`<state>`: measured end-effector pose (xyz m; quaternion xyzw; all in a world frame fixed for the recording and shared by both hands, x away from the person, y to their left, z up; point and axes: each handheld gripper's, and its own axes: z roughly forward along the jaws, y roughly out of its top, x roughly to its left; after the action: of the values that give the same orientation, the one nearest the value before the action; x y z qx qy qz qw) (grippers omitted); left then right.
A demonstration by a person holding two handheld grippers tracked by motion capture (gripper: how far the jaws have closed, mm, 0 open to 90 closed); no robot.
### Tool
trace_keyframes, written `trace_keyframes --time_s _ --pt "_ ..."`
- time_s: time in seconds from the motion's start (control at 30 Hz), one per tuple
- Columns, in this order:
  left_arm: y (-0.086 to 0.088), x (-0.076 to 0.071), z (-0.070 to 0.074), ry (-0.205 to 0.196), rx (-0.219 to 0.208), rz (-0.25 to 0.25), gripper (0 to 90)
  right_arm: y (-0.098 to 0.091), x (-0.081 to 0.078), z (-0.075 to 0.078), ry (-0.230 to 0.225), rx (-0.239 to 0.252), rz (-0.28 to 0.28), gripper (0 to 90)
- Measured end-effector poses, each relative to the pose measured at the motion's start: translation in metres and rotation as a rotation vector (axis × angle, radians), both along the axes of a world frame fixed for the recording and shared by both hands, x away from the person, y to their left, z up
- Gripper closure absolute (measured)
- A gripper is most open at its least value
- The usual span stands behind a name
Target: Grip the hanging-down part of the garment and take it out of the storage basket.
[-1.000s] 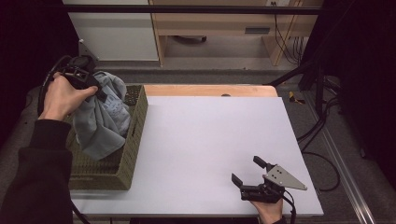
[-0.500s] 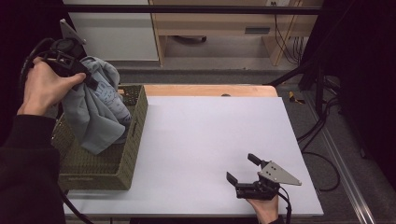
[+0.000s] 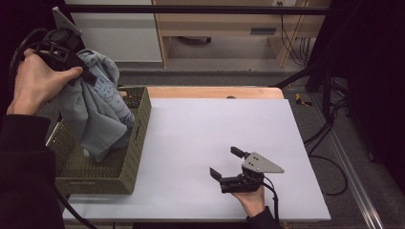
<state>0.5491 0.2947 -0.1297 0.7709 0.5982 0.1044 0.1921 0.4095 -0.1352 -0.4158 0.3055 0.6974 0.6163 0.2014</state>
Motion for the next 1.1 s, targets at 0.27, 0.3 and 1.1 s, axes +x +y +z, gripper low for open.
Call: trace_keyframes --time_s 0.27,0.3,1.1 --pt "0.000 -0.001 0.002 0.000 -0.003 -0.005 80.8 0.048 0.021 0.013 -0.012 -0.003 0.063 0.7" --pt "0.000 -0.001 0.002 0.001 -0.005 -0.006 80.8 0.053 0.022 0.015 -0.006 0.003 0.070 0.7" --pt "-0.012 0.002 -0.004 0.017 0.008 -0.030 80.8 0.172 0.076 0.028 -0.017 0.012 0.209 1.4"
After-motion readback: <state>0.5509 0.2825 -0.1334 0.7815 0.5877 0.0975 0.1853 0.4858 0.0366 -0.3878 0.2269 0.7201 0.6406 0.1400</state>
